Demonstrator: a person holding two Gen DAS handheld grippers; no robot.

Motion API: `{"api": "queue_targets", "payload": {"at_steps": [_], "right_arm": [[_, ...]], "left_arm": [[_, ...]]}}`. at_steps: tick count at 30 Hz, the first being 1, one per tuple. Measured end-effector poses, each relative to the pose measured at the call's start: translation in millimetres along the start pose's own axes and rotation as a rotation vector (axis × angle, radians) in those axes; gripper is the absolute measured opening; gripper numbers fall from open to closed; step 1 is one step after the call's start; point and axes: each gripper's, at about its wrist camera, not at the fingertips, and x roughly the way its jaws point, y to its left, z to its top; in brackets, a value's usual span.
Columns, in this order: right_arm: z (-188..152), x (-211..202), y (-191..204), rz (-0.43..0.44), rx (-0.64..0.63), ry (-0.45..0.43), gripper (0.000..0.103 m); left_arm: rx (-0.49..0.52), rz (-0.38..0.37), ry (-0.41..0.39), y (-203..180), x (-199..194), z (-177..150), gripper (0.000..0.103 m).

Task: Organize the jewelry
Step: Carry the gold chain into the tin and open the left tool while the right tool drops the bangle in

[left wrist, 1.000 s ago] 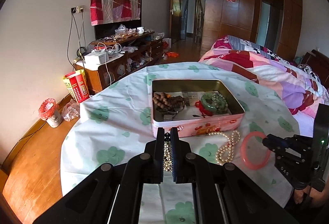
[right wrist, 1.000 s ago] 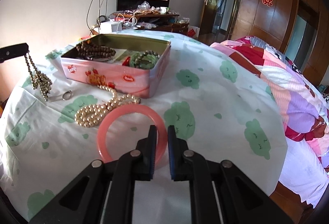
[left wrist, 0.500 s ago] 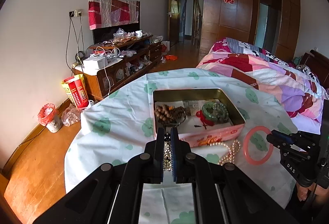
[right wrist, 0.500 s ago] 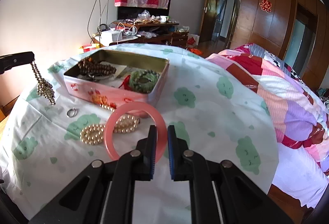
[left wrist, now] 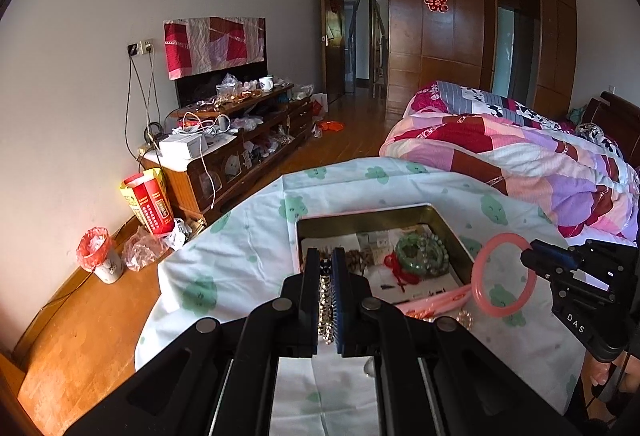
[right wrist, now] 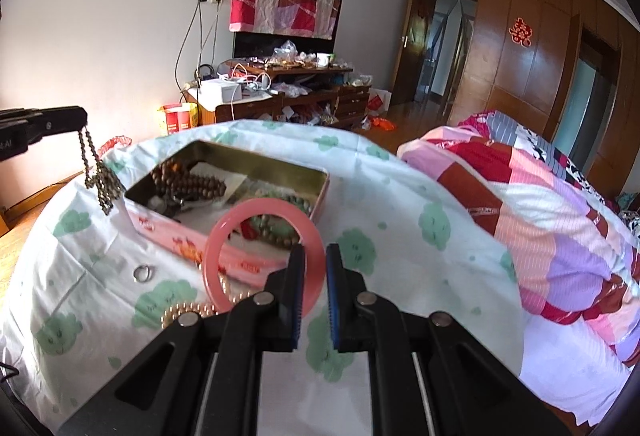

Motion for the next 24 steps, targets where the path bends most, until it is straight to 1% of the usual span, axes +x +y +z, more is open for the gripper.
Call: {"api": "queue_targets", "payload": {"at_steps": [12, 16, 24], "right_arm": [[27, 10, 1, -0.007, -0.038, -0.023, 0.012], [34, 14, 2, -0.009, -0.043, -0.030, 0.012], [47, 26, 6, -0.014, -0.058, -0.030, 0.012]], "left_arm": [[0.049, 0.006, -0.021, -8, 19, 29, 0.004], [0.046, 0.008, -0.019, -10, 28, 31, 0.004], [0.059, 0.005, 0.011, -18, 51, 30, 0.004]]}}
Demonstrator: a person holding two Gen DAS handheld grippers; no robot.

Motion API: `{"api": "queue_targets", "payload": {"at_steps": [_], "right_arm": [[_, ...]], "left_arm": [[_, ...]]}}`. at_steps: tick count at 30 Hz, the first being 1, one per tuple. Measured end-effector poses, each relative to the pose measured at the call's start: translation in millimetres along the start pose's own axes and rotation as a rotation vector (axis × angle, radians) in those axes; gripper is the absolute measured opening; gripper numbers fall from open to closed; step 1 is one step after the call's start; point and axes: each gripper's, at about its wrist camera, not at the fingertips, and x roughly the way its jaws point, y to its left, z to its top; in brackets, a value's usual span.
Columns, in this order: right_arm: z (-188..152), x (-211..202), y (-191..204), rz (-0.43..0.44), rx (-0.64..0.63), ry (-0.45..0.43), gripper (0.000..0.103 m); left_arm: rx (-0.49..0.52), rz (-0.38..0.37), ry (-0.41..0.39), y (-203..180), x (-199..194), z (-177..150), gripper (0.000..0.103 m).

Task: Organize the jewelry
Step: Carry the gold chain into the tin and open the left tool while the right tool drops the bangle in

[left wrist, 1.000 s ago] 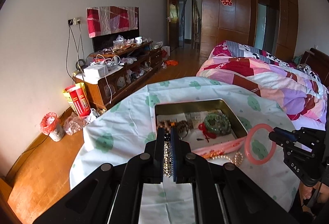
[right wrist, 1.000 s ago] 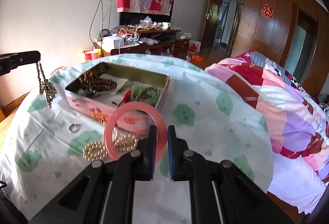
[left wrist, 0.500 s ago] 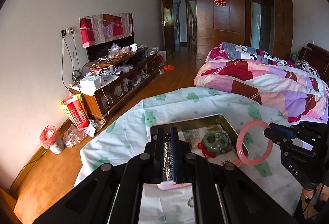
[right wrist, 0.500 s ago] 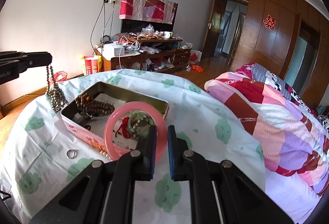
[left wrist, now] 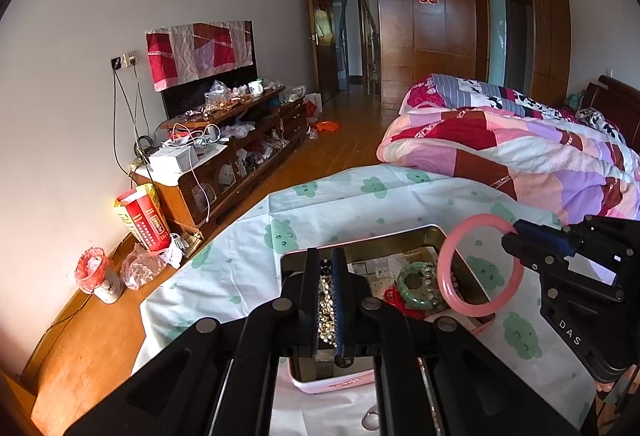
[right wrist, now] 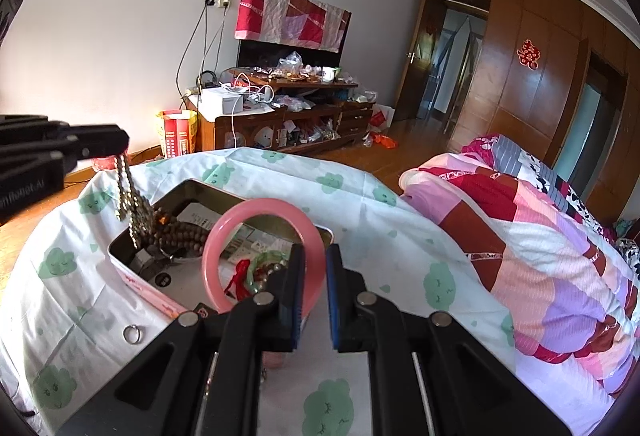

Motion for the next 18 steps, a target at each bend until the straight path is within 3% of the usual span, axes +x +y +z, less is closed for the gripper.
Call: {"api": "queue_targets", "payload": {"at_steps": [18], "right_arm": [[15, 29, 8, -0.013, -0.015, 0.026, 0.012]], "left_arm": [[0.011, 0.010, 0.062, 2, 36, -4, 0.004]]}}
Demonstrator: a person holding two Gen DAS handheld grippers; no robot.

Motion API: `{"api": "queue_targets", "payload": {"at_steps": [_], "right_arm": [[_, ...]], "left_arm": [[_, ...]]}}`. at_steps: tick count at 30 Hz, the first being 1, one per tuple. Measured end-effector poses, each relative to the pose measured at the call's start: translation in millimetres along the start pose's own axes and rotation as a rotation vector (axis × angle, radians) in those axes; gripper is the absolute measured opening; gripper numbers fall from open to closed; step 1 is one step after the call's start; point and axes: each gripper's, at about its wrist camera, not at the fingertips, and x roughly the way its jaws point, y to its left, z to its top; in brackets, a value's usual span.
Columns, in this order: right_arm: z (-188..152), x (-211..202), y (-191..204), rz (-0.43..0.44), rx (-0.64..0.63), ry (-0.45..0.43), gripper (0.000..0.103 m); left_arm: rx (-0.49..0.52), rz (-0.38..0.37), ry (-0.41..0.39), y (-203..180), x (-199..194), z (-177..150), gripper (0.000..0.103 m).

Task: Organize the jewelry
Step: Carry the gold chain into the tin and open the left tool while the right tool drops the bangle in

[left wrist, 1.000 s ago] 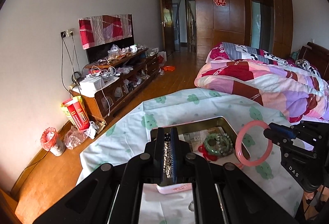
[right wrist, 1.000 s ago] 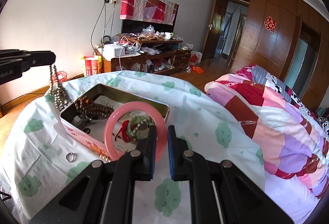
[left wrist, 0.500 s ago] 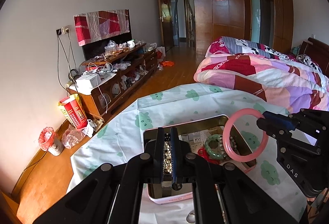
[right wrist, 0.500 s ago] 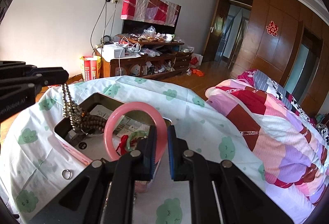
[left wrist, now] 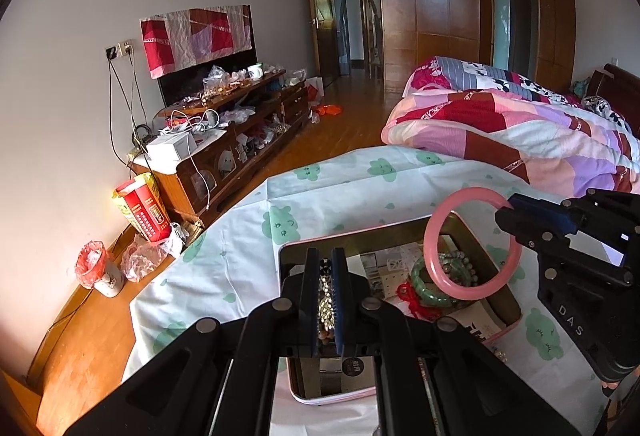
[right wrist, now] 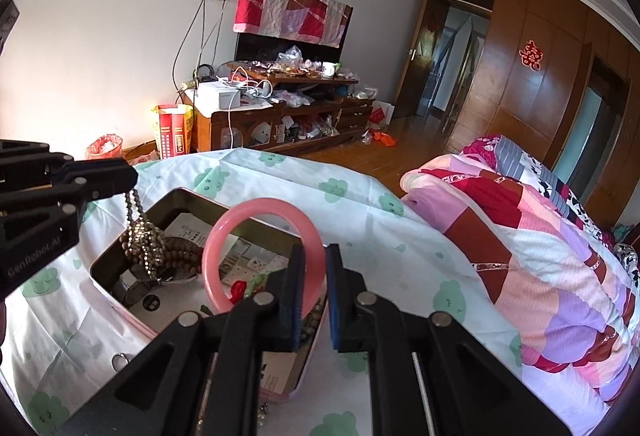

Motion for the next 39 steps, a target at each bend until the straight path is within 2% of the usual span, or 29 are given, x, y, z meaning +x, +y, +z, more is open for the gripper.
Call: {"api": "queue_targets", "payload": {"at_steps": [23, 37, 39], "right_arm": [[-13, 29, 11, 0.017, -0.010, 0.076, 0.012], [-19, 32, 13, 0.026, -0.011, 0.092, 0.012], [-20, 31, 13, 0.016, -0.011, 0.087, 0.013]], "left_arm": [[0.032, 0.001, 0.073, -4, 27, -15, 0.004], [0.071, 0.014, 0.083, -7, 31, -23, 0.005], [0.096, 0.035, 0.084, -12, 31, -24, 0.010]]}}
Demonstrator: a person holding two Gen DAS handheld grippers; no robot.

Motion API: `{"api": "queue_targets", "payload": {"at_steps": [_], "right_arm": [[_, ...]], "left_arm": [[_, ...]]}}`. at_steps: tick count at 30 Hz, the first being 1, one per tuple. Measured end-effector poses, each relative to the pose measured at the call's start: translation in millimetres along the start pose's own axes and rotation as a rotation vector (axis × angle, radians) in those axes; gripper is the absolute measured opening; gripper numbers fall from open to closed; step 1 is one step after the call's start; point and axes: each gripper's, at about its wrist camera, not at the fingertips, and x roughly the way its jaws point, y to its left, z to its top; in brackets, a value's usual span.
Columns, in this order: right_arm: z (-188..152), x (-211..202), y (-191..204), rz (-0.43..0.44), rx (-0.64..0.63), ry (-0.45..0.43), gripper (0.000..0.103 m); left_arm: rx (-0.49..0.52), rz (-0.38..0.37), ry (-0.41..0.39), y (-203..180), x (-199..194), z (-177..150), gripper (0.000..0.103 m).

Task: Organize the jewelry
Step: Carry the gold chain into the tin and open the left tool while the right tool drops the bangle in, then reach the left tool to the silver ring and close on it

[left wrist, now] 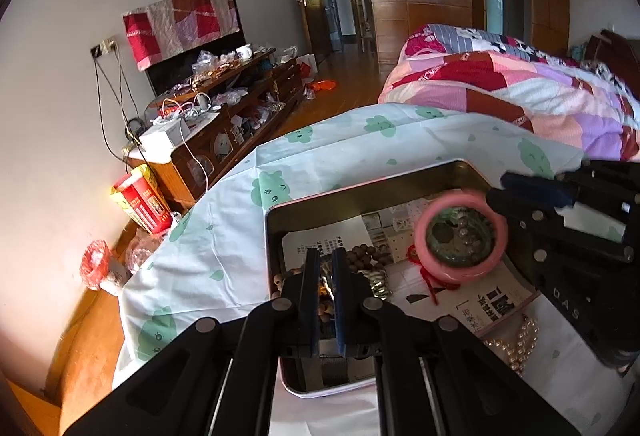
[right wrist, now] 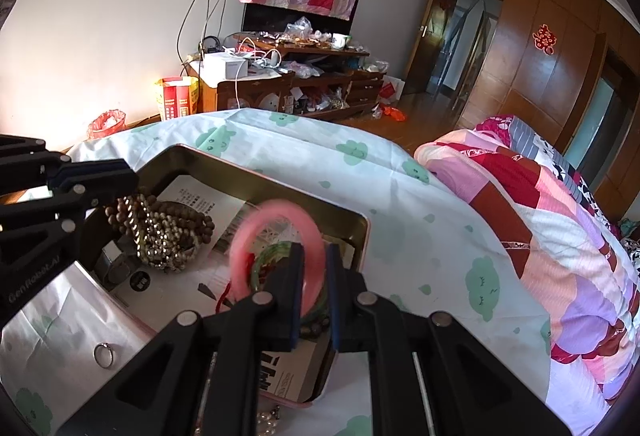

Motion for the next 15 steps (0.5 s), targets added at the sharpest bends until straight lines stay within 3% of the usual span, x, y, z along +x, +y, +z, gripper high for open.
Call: {"api": "queue_targets", "payload": {"at_steps": [1, 3, 5, 7, 15], "right_arm": [[0, 0, 0, -0.012, -0.002, 0.000, 0.017], [0, 0, -2, -0.009, 0.006, 0.004, 0.019], [-2, -1, -4, -0.017, 0.007, 0.006, 0.029], [-3, -3, -5, -0.024, 0.008, -0.001, 0.040], [-9, -12, -7, -0.019, 0.025, -0.010, 0.041]], "left_arm": [[0.010, 0.024, 0.004, -2, 0, -1, 0.014], [0.009, 0.033, -0.001, -2, -1, -2, 0.043], [-0.005, 0.045, -0.019, 0, -3, -4, 0.059], [-0.017, 0.042, -0.027, 2, -5, -5, 0.060], [-0.032, 0.039, -0.007, 3, -3, -12, 0.060]]}}
